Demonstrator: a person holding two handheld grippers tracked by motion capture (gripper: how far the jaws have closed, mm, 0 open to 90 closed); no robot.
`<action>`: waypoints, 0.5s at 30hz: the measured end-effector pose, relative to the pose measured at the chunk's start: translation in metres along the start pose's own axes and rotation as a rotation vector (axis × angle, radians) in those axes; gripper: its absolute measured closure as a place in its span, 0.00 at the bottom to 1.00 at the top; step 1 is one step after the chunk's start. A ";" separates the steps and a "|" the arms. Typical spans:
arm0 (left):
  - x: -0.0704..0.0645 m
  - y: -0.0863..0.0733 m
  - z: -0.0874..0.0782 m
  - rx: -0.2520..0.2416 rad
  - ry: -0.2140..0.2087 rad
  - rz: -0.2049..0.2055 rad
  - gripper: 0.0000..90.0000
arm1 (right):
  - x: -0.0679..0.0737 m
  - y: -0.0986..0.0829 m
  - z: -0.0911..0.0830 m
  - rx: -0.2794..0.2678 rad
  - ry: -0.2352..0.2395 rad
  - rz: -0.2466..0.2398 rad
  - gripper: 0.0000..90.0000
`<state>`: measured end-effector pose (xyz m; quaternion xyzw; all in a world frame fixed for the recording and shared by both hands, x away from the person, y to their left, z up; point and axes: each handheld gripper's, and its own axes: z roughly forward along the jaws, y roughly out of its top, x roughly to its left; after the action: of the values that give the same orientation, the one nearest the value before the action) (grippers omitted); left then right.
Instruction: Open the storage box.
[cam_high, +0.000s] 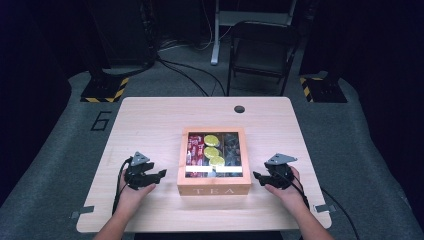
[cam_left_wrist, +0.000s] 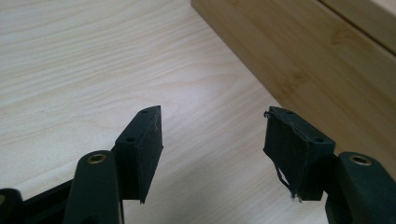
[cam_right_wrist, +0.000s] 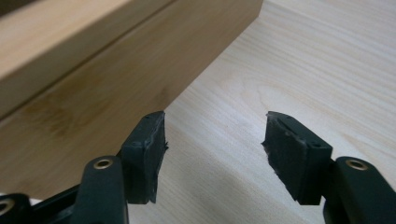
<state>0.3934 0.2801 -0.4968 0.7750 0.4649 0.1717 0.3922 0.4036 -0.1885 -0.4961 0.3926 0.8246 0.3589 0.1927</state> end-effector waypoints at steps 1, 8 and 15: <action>-0.002 0.002 -0.002 0.009 -0.011 0.005 0.41 | 0.001 0.001 -0.002 -0.013 0.004 0.009 0.44; -0.019 0.011 -0.018 -0.032 -0.045 0.047 0.41 | 0.007 0.007 -0.023 -0.059 0.020 -0.009 0.46; -0.025 0.024 -0.029 -0.047 -0.055 0.023 0.41 | 0.009 0.018 -0.036 -0.080 0.039 0.027 0.46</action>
<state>0.3762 0.2658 -0.4574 0.7754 0.4406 0.1656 0.4210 0.3856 -0.1892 -0.4591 0.3887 0.8077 0.4018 0.1874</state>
